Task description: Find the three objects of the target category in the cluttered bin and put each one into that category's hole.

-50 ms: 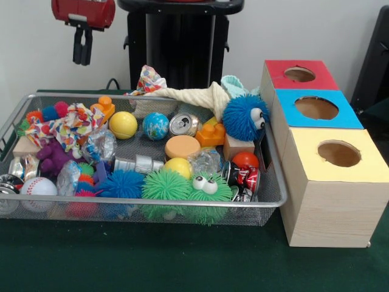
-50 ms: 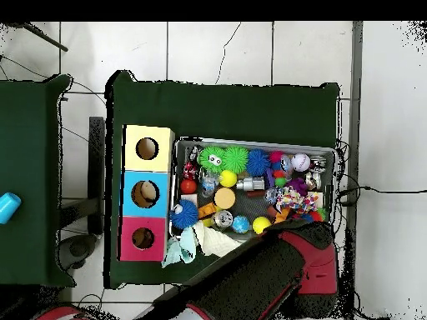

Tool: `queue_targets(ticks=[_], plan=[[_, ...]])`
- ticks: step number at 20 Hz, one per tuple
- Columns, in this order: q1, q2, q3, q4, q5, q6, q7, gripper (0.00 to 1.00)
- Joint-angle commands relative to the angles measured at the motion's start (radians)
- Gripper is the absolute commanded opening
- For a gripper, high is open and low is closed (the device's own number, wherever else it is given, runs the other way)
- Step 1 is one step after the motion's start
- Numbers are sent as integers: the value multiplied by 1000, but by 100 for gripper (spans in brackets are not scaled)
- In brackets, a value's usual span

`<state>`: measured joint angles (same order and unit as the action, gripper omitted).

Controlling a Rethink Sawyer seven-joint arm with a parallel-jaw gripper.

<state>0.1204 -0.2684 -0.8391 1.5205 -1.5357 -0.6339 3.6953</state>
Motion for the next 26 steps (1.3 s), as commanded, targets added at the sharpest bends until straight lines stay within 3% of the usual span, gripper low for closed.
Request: queue_targets(ticks=[1, 4, 10, 11, 15, 20, 26], plan=[[-62, 2, 237, -14, 133, 94, -397, 0], [-90, -7, 257, -7, 164, 89, -447, 0], [-105, -8, 262, -10, 161, 64, -457, 0], [-106, -8, 263, -11, 160, 61, -458, 100], [-109, -15, 261, -7, 168, 75, -510, 100], [-138, -34, 252, 13, 281, 107, -690, 100], [-154, 0, 220, 1, 433, 82, -896, 100]])
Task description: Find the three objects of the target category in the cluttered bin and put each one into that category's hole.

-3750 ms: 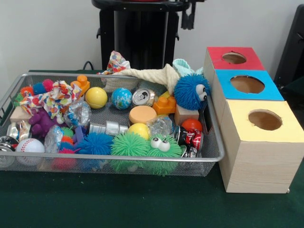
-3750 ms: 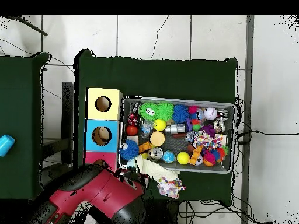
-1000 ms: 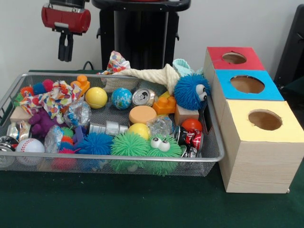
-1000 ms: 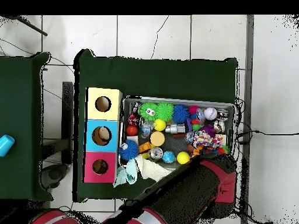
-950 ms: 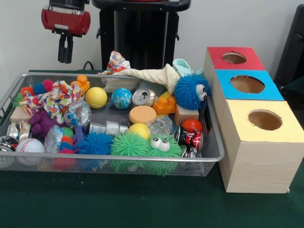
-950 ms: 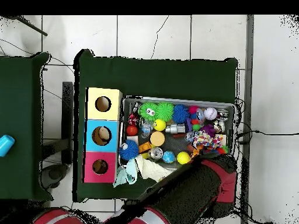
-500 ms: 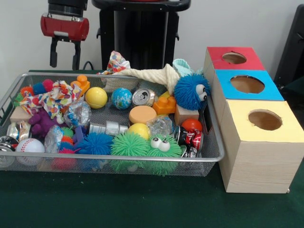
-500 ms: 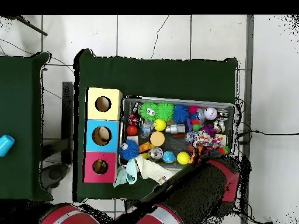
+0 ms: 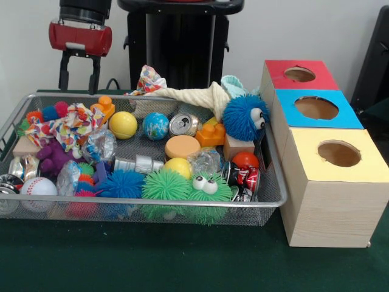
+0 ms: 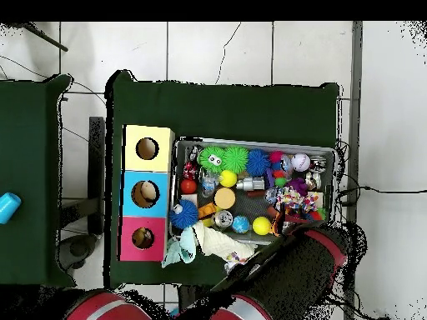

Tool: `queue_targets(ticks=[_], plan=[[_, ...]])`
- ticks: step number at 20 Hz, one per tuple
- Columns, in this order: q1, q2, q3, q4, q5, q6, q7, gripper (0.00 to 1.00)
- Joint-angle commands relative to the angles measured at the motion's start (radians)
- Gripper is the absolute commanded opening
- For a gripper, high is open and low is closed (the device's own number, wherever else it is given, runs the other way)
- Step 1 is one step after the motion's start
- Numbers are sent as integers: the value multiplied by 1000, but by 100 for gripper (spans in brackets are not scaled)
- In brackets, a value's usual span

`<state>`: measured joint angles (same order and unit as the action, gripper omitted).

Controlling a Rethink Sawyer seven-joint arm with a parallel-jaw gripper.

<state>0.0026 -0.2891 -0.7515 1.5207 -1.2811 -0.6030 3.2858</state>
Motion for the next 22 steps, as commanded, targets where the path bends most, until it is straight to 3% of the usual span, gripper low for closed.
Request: queue_targets(ticks=[1, 8, 22], plan=[[-39, 32, 128, -3, 195, 43, -500, 100], [-60, 62, 114, -30, 227, 16, -534, 100], [-112, 121, 157, -114, 190, 3, -525, 100]])
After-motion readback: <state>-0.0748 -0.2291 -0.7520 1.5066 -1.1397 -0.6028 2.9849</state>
